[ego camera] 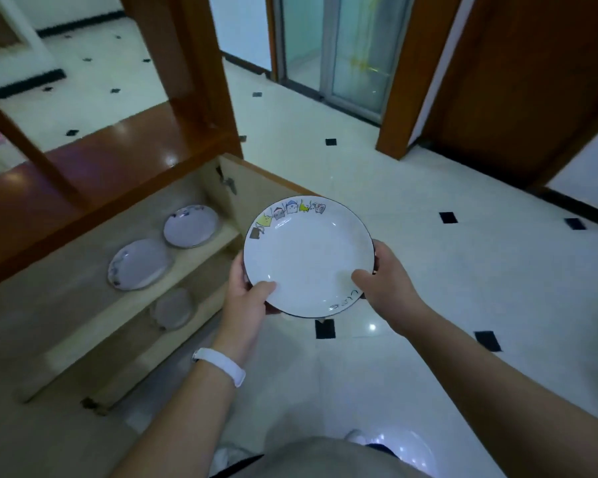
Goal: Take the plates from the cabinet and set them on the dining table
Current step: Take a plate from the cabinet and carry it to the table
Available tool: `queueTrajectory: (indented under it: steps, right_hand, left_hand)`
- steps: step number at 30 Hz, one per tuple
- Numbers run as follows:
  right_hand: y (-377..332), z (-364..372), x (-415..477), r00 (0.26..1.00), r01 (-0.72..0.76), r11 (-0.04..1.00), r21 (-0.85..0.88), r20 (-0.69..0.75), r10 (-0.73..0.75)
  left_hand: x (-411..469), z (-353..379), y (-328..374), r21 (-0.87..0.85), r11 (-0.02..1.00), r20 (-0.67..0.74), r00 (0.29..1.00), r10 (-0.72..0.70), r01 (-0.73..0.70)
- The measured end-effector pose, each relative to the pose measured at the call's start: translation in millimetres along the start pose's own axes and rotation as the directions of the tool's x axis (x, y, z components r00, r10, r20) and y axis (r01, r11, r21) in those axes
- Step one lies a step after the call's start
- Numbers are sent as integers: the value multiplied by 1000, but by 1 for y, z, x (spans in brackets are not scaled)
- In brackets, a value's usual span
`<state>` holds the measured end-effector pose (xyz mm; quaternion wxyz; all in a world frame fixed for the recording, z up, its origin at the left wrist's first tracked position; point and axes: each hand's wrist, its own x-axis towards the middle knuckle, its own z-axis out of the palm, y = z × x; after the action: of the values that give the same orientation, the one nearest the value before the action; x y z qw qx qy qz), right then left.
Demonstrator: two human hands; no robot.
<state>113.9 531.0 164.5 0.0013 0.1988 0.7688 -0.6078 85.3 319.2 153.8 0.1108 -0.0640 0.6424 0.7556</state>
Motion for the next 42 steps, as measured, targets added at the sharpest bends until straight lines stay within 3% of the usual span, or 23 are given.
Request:
queueTrajectory:
  steps: [7, 13, 19, 26, 33, 37, 42]
  right_hand:
    - [30, -134, -43, 964, 1, 989, 146, -264, 38]
    - [57, -215, -85, 866, 44, 957, 285, -489, 106]
    - [86, -280, -120, 694, 60, 919, 390, -678, 242]
    - [113, -349, -131, 469, 48, 903, 427, -808, 358]
    - [114, -416, -102, 270, 36, 882, 470, -855, 444]
    - [112, -437, -101, 91, 30, 882, 470, -880, 466]
    - [112, -448, -137, -119, 50, 873, 485, -865, 488]
  left_hand:
    - [-15, 141, -9, 42, 999, 252, 967, -40, 30]
    - [-23, 240, -19, 122, 992, 482, 872, -85, 30]
    - [-36, 342, -34, 186, 982, 706, 690, -158, 34]
    - [-33, 457, -65, 257, 965, 850, 463, -251, 51]
    - [-4, 569, -80, 319, 945, 912, 248, -327, 76]
    - [-6, 620, -89, 370, 924, 919, 110, -380, 96]
    - [-45, 669, -100, 433, 899, 898, -118, -424, 60]
